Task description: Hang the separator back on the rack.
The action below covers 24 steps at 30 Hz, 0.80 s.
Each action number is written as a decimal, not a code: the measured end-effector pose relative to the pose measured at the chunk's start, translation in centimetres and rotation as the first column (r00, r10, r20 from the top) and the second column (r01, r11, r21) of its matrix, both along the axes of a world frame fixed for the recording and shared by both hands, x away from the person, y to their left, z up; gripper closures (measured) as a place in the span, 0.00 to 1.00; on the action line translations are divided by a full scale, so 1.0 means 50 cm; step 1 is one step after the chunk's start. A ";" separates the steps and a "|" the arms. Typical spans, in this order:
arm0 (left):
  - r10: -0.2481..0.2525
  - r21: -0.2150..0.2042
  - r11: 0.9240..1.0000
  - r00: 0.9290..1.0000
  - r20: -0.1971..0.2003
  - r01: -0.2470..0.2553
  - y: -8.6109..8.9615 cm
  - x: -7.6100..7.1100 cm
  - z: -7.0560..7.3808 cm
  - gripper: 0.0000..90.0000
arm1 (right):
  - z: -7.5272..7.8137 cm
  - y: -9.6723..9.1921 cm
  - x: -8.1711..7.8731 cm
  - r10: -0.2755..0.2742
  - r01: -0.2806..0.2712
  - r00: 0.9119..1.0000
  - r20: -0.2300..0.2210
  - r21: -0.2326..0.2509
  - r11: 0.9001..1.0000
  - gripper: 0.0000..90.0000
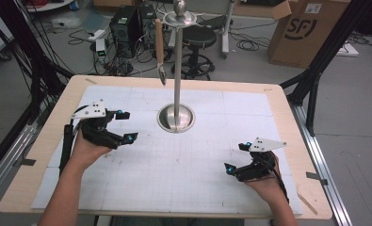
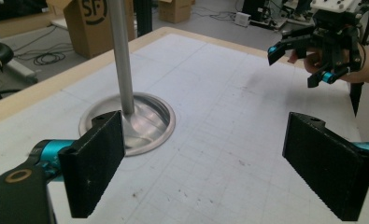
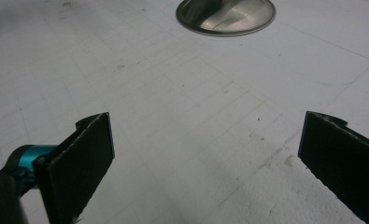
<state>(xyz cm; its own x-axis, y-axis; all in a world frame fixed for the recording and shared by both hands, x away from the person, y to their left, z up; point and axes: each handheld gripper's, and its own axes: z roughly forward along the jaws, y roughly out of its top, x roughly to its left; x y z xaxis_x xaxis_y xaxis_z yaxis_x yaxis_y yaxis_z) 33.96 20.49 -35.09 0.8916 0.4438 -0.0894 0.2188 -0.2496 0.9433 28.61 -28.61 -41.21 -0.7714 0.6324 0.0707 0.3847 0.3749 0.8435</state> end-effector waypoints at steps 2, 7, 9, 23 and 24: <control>0.001 0.017 1.000 1.000 -0.002 -0.001 -0.003 -0.003 -0.006 0.14 | 0.000 -0.001 -0.001 -0.002 0.002 1.000 -0.002 0.003 1.000 0.02; 0.010 0.011 1.000 1.000 -0.009 -0.010 -0.001 -0.012 -0.022 0.11 | -0.001 -0.006 0.000 -0.004 0.004 1.000 0.002 0.004 1.000 0.02; 0.016 0.008 1.000 1.000 -0.018 -0.015 0.002 -0.012 -0.029 0.09 | -0.001 -0.006 0.001 -0.003 0.003 1.000 0.003 0.005 1.000 0.02; 0.039 0.022 0.999 0.999 -0.021 -0.039 0.016 -0.021 -0.053 0.02 | 0.001 0.008 0.017 0.008 -0.008 1.000 0.003 0.001 1.000 0.02; 0.042 0.023 0.999 0.999 -0.019 -0.041 0.014 -0.021 -0.054 0.02 | 0.001 0.008 0.018 0.011 -0.011 1.000 0.004 -0.002 1.000 0.02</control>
<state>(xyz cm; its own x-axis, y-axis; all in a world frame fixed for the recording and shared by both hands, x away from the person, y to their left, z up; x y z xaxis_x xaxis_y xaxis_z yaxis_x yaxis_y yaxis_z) 32.89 21.19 -37.80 0.8707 0.4823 -0.0959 0.2474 -0.2609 0.9331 29.51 -28.19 -41.18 -0.7783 0.6244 0.0658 0.3770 0.3809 0.8443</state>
